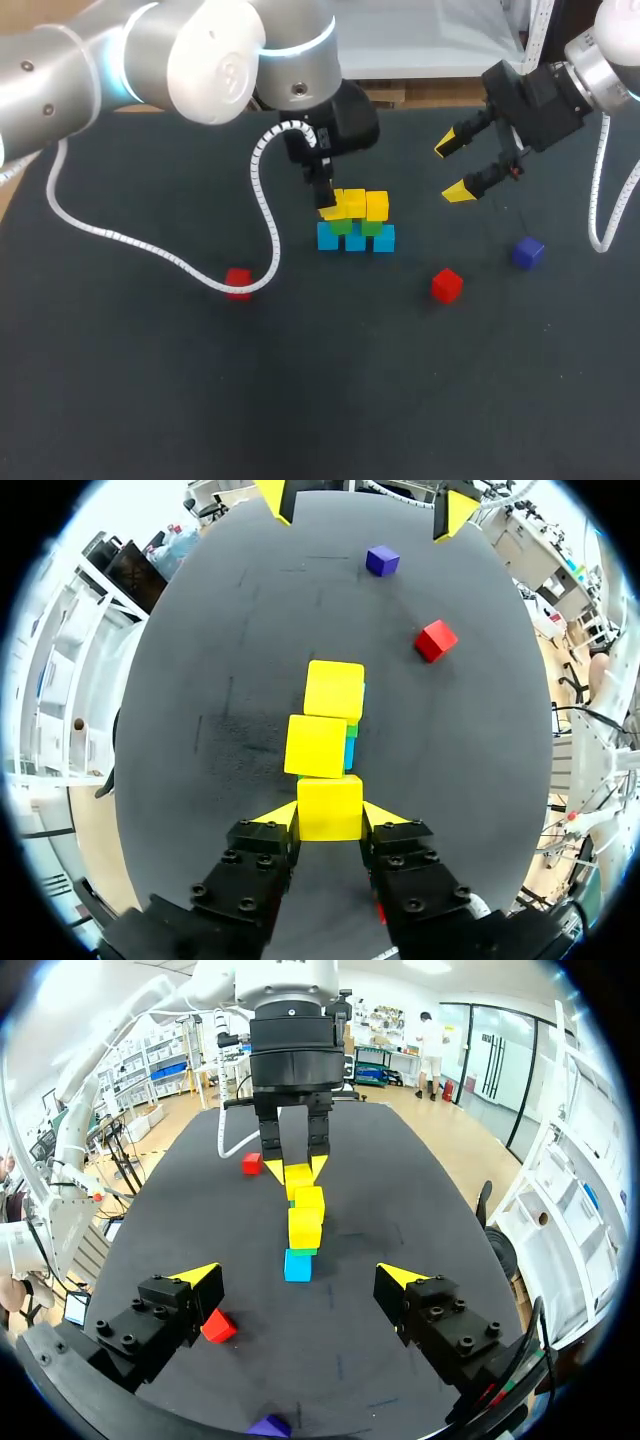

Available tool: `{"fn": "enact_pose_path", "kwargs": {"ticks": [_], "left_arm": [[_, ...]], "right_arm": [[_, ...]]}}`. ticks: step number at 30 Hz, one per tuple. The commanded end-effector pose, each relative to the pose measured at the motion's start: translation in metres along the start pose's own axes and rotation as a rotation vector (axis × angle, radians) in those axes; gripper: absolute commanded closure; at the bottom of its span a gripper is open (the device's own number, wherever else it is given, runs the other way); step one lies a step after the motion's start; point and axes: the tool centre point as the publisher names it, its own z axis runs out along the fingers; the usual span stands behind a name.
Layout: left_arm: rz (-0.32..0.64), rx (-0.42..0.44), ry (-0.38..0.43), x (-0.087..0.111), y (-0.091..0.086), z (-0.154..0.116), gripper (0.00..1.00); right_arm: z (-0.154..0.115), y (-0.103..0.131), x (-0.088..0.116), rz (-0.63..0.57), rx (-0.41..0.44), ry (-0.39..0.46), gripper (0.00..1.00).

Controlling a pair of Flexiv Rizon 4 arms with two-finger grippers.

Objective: Place the blue cubes, place green cubes on the blue cubes, place the yellow cubes on the green cubes, then place the red cubes on the yellow cubes, and place purple cube on the red cubes.

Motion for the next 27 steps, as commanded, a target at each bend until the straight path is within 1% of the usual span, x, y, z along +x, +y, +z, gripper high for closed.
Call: {"fn": "enact_pose_path", "kwargs": {"ticks": [1,5,6,7,8,15,21,27], "left_arm": [[0.002,0.01,0.005,-0.002,0.003,0.0,0.96],[-0.004,0.015,0.004,-0.002,0.003,0.002,0.63],[-0.005,0.018,0.005,-0.002,0.003,0.002,0.5],[-0.009,0.022,0.004,-0.002,0.003,0.003,0.02],[-0.013,0.026,-0.003,-0.001,0.003,0.004,0.0],[-0.016,0.028,-0.011,-0.001,0.003,0.005,0.0],[-0.02,0.014,-0.021,-0.001,0.003,0.0,0.0],[-0.017,-0.007,-0.038,0.002,-0.001,-0.006,0.0]], "right_arm": [[0.0,0.0,0.0,-0.001,0.0,-0.001,0.0],[0.0,0.0,0.0,-0.001,0.0,-0.001,0.0],[0.0,0.0,0.0,-0.001,0.0,-0.001,0.0],[0.0,0.0,0.0,-0.001,0.0,-0.001,0.0],[0.0,0.0,0.0,-0.001,0.0,-0.001,0.0],[0.0,0.0,0.0,-0.001,0.0,-0.001,0.0],[0.0,0.0,0.0,-0.001,0.0,-0.001,0.0],[0.0,0.0,0.0,-0.001,0.0,-0.001,0.0]]}}
